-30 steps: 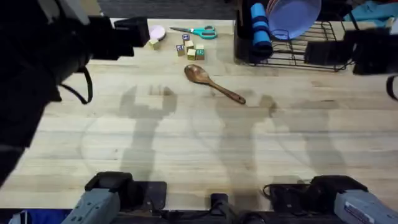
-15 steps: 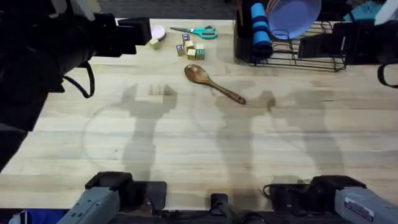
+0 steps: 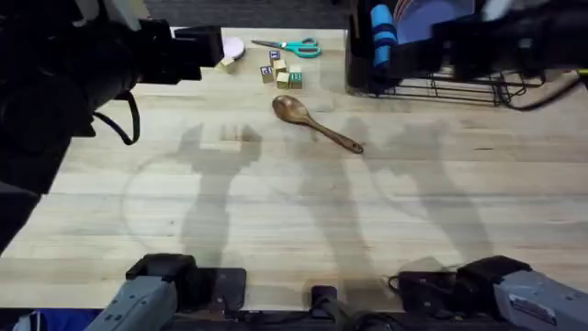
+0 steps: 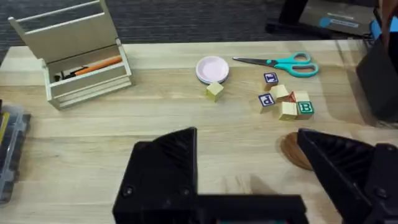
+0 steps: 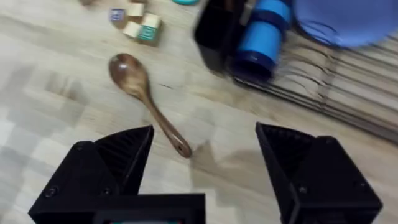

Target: Pick up the spoon on the table one by one and put them onto the rack

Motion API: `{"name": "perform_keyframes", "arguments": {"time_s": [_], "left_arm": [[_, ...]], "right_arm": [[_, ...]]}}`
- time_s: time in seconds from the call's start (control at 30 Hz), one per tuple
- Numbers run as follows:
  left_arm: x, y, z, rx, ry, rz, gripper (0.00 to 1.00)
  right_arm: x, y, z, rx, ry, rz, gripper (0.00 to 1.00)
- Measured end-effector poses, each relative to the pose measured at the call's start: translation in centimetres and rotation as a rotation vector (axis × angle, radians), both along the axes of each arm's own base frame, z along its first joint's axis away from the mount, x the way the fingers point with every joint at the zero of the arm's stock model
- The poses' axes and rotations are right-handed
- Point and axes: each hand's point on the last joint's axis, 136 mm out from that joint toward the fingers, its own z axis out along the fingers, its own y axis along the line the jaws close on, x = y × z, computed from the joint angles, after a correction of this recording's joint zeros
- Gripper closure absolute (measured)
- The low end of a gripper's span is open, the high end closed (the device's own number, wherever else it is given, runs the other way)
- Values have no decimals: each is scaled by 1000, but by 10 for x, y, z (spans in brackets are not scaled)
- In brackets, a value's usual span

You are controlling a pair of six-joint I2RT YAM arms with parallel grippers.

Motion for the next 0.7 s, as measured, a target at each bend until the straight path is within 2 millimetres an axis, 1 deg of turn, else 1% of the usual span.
{"name": "perform_keyframes", "arguments": {"time_s": [0.1,0.27,0.3,0.4,0.43,0.53,0.7], "left_arm": [[0,0,0,0,0,0,8],[0,0,0,0,0,0,8],[0,0,0,0,0,0,7],[0,0,0,0,0,0,7],[0,0,0,0,0,0,8],[0,0,0,0,0,0,8],[0,0,0,0,0,0,8]], "right_arm": [[8,24,-10,-4,12,58,5],[14,54,-29,-14,46,132,5],[16,69,-36,-6,57,153,4],[16,81,-48,-8,88,171,4],[17,90,-65,-19,132,184,5],[23,96,-81,-26,166,187,5],[30,100,-107,-44,219,183,4]]}}
